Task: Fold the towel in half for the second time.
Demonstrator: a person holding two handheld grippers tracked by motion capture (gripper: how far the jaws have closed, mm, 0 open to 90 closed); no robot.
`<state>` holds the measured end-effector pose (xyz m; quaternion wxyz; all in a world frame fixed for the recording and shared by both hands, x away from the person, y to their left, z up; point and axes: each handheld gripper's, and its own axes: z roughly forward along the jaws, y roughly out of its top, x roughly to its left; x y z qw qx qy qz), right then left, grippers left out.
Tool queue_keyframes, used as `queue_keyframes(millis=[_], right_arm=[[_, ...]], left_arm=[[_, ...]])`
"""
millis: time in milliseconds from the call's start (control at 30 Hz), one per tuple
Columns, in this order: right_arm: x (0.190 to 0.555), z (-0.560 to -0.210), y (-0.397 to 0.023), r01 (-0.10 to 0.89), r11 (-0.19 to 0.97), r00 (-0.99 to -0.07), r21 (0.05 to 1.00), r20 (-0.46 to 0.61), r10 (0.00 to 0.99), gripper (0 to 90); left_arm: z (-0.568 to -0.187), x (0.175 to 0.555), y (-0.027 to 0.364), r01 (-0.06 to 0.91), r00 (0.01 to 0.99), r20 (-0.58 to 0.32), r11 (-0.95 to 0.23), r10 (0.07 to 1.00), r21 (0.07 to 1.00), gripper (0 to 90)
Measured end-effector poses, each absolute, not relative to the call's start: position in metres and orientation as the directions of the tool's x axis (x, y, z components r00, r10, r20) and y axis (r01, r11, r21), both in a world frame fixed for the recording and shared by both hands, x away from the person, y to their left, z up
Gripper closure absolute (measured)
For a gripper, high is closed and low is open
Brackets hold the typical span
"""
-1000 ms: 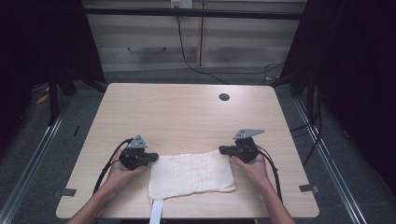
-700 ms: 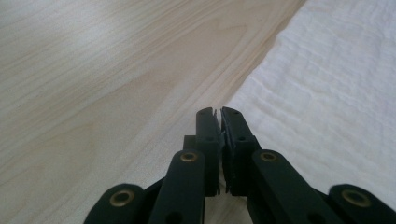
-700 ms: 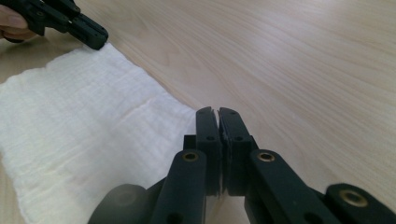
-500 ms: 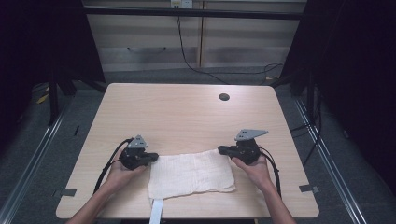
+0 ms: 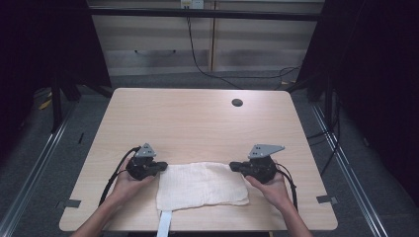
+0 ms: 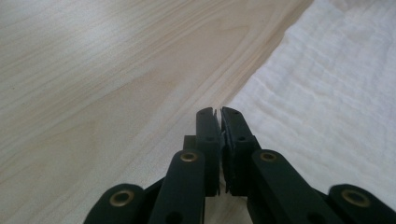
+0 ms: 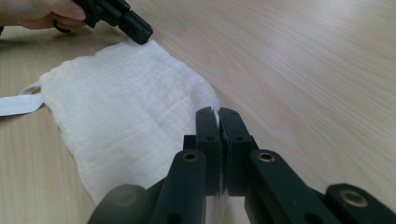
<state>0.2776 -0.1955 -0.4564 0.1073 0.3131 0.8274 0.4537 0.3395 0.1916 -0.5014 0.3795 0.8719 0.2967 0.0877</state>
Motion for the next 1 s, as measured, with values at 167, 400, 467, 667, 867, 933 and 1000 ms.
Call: queue_keyframes(millis=[167,400,467,667,867,933,1000], right_arm=[[0.263,-0.458,-0.194,0.416,0.397,-0.790,0.818,0.109,0.603,87.8],[0.241,-0.466,-0.190,0.424,0.418,-0.808,0.804,0.127,0.575,87.7],[0.235,-0.470,-0.188,0.425,0.432,-0.814,0.795,0.127,0.567,87.6],[0.234,-0.486,-0.183,0.458,0.475,-0.834,0.752,0.178,0.523,87.7],[0.236,-0.497,-0.178,0.493,0.535,-0.837,0.686,0.208,0.506,87.8],[0.238,-0.497,-0.178,0.496,0.533,-0.832,0.686,0.201,0.517,88.0],[0.239,-0.498,-0.178,0.499,0.528,-0.828,0.687,0.197,0.525,88.0]], left_arm=[[-0.502,0.338,0.191,0.453,0.802,-0.068,-0.531,0.594,0.716,86.5],[-0.501,0.337,0.189,0.446,0.801,-0.048,-0.542,0.596,0.713,86.5],[-0.501,0.337,0.188,0.453,0.797,-0.054,-0.536,0.601,0.713,86.5],[-0.500,0.338,0.185,0.450,0.792,-0.038,-0.541,0.609,0.710,86.5],[-0.500,0.340,0.187,0.468,0.785,-0.065,-0.521,0.616,0.714,87.1],[-0.498,0.340,0.189,0.466,0.788,-0.088,-0.496,0.610,0.732,87.1],[-0.492,0.341,0.192,0.466,0.779,-0.105,-0.459,0.618,0.757,86.9]])
